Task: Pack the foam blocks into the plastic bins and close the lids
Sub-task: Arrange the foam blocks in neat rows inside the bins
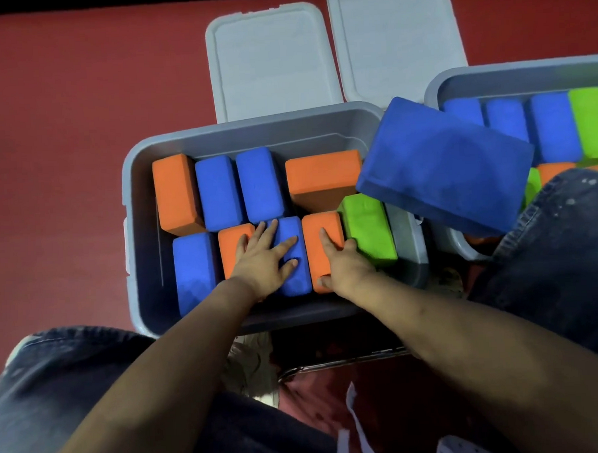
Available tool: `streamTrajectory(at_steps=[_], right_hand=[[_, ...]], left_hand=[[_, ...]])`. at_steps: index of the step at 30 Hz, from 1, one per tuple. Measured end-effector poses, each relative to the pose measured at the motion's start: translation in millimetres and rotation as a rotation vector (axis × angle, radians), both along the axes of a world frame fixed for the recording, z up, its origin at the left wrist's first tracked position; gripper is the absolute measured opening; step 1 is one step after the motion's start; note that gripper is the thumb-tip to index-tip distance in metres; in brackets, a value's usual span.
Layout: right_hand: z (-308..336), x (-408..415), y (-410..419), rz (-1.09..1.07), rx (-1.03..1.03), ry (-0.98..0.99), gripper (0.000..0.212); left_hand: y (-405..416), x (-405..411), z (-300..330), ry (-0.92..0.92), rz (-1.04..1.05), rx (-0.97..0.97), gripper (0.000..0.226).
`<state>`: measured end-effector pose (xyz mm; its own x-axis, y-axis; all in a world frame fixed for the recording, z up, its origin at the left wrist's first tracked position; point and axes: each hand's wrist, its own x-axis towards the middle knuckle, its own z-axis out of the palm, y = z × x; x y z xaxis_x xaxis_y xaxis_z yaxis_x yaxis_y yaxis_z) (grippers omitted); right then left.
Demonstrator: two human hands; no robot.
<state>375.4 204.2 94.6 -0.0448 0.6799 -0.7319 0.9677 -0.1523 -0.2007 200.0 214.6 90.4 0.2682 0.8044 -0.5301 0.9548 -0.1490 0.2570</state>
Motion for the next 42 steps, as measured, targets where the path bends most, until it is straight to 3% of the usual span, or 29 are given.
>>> streamTrajectory(at_steps=[3, 5, 7, 9, 11, 13, 17, 20, 22, 24, 25, 27, 30, 32, 38, 39, 42], right_hand=[[12.4, 14.1, 13.2, -0.08, 0.0, 0.115, 0.079], [28.0, 26.0, 19.8, -0.489, -0.015, 0.431, 0.067], [45.1, 38.6, 27.5, -1.081, -0.183, 0.847, 0.062], [55.9, 51.5, 33.9, -1.54, -0.312, 1.183, 0.064], [56.9, 61.6, 38.6, -1.831, -0.298, 1.397, 0.075], [56.0, 67.3, 41.6, -1.957, -0.216, 1.442, 0.072], [69.8, 76.9, 46.7, -2.004, -0.21, 1.51, 0.032], [85.9, 89.6, 54.2, -2.033, -0.222, 1.459, 0.034], [99.2, 95.7, 61.9, -2.039, -0.224, 1.425, 0.037], [114.8, 98.7, 67.4, -1.997, -0.261, 1.372, 0.039], [123.1, 99.6, 69.0, -1.936, -0.285, 1.341, 0.039], [140.1, 100.5, 70.3, -1.747, -0.316, 1.265, 0.031], [163.6, 104.9, 71.7, -1.404, -0.298, 1.133, 0.024], [178.2, 115.4, 77.0, -1.249, -0.246, 1.106, 0.035], [206.9, 174.2, 104.6, -1.326, 0.214, 1.118, 0.088], [208.1, 182.5, 105.7, -1.276, 0.219, 1.077, 0.087], [216.2, 190.7, 100.8, -0.944, 0.113, 0.917, 0.053]], left_hand=[[20.8, 9.3, 8.6, 0.008, 0.043, 0.071, 0.038], [41.0, 19.3, 20.3, -0.078, 0.162, 0.049, 0.033], [57.9, 35.2, 37.8, -0.237, 0.331, 0.022, 0.032], [67.9, 55.7, 53.6, -0.315, 0.369, 0.012, 0.035], [69.7, 76.9, 64.1, -0.316, 0.293, -0.022, 0.042], [67.1, 95.1, 65.0, -0.295, 0.218, -0.092, 0.047], [56.5, 119.0, 57.8, -0.205, 0.156, -0.193, 0.05], [53.9, 128.2, 61.0, -0.242, 0.32, -0.161, 0.048], [61.3, 131.4, 71.7, -0.521, 0.696, -0.185, 0.043], [76.2, 132.5, 91.4, -0.948, 1.144, -0.331, 0.046], [84.2, 130.7, 100.2, -1.123, 1.272, -0.397, 0.05], [100.7, 122.8, 114.1, -1.264, 1.237, -0.478, 0.065], [113.8, 113.8, 126.3, -1.177, 0.967, -0.471, 0.081], [118.2, 108.1, 131.2, -1.2, 0.929, -0.444, 0.087], [115.5, 89.1, 139.7, -1.405, 0.978, -0.538, 0.082], [114.4, 86.1, 138.1, -1.407, 0.992, -0.552, 0.078], [112.6, 89.0, 136.9, -1.426, 1.079, -0.542, 0.044]])
